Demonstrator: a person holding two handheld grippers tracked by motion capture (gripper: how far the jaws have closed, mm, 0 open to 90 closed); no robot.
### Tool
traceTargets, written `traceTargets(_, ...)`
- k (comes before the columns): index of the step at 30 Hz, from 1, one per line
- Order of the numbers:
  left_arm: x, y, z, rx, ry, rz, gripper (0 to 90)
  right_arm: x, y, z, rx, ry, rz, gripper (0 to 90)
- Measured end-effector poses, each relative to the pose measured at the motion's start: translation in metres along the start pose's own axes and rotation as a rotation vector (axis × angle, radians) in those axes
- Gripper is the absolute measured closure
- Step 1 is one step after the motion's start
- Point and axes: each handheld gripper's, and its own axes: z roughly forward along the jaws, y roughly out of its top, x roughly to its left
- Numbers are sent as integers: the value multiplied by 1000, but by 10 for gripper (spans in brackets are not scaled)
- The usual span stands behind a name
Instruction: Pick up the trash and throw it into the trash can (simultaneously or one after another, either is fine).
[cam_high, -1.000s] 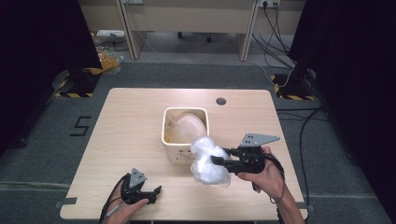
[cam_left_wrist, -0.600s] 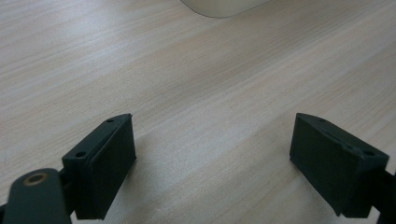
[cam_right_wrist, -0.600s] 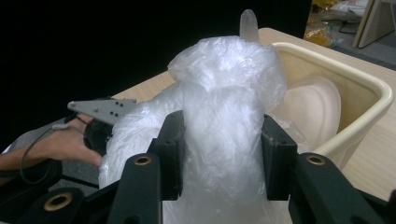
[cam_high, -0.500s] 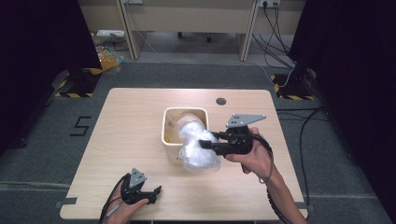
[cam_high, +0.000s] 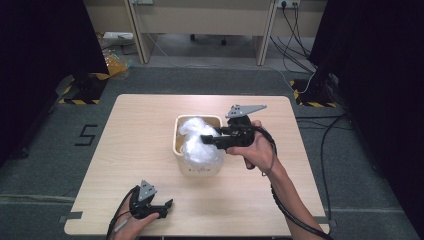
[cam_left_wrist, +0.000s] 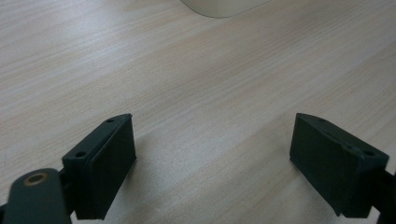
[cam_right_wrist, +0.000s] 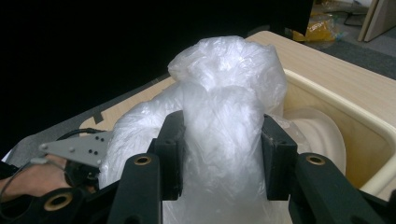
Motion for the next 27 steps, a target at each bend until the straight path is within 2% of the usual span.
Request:
traceTargets(7,0,0,0,2,-1,3,133,-9,16,19,17,-22,14,596)
traceTargets(14,0,0,0,3,-1,4,133,-28,23,40,45,-42,56,596)
traceTargets(20,0,0,0,3,-1,4,133,-43,21,58,84,-86,83,596)
traceTargets(27,0,0,-1,4,0,4,133,-53,14,70,121,-105,105,596)
